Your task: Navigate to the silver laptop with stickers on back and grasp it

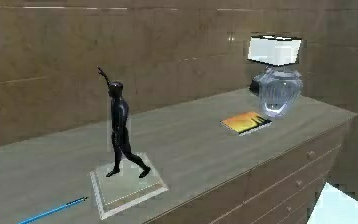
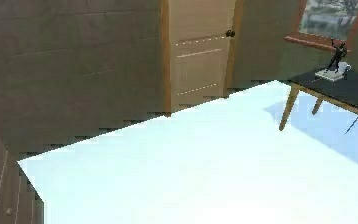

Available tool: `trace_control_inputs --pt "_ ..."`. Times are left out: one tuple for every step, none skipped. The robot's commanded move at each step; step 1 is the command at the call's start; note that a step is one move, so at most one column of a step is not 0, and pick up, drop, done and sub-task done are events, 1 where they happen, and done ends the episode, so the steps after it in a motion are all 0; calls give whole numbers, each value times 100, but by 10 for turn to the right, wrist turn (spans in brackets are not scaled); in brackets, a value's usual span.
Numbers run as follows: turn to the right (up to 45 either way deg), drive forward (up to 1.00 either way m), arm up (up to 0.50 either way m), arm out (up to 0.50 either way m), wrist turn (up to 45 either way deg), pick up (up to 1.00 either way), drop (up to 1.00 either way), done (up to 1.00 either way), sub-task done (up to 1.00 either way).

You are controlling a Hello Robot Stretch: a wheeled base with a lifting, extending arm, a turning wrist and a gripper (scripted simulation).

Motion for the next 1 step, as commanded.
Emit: trace_control_inputs --pt "450 0 0 0 0 0 0 0 0"
